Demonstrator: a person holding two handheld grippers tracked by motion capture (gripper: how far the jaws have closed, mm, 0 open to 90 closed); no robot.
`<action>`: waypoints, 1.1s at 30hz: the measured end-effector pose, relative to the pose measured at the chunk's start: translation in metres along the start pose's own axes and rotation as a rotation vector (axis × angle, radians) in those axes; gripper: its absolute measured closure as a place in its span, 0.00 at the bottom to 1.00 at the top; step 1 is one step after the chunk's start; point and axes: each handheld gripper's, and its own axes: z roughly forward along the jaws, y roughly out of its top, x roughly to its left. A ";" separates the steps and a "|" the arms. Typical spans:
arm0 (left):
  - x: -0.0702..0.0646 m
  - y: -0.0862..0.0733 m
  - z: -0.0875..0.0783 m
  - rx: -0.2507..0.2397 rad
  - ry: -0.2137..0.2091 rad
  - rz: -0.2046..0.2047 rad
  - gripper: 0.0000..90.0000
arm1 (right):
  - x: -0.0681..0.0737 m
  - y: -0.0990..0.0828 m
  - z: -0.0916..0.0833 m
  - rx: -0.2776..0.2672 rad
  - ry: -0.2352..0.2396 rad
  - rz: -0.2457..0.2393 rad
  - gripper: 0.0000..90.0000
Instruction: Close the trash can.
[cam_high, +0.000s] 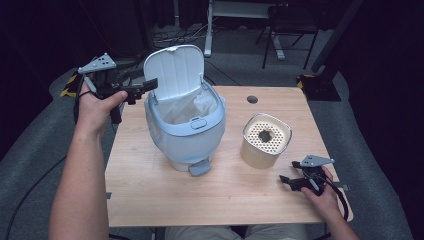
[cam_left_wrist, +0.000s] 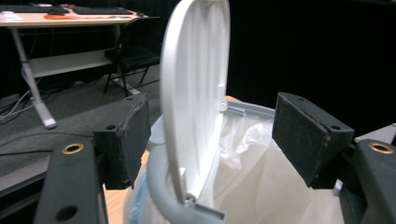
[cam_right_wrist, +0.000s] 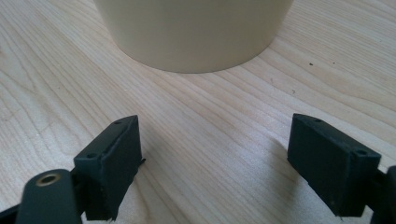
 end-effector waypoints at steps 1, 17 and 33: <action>-0.001 0.000 0.000 0.004 0.000 0.006 0.33 | 0.000 0.000 0.000 0.000 0.000 0.000 0.20; -0.034 -0.003 -0.009 0.053 -0.098 0.109 0.33 | 0.000 0.000 0.000 0.000 0.000 0.000 0.20; -0.059 -0.021 0.010 0.107 -0.204 0.115 0.38 | 0.000 0.000 0.000 0.000 0.000 0.001 0.20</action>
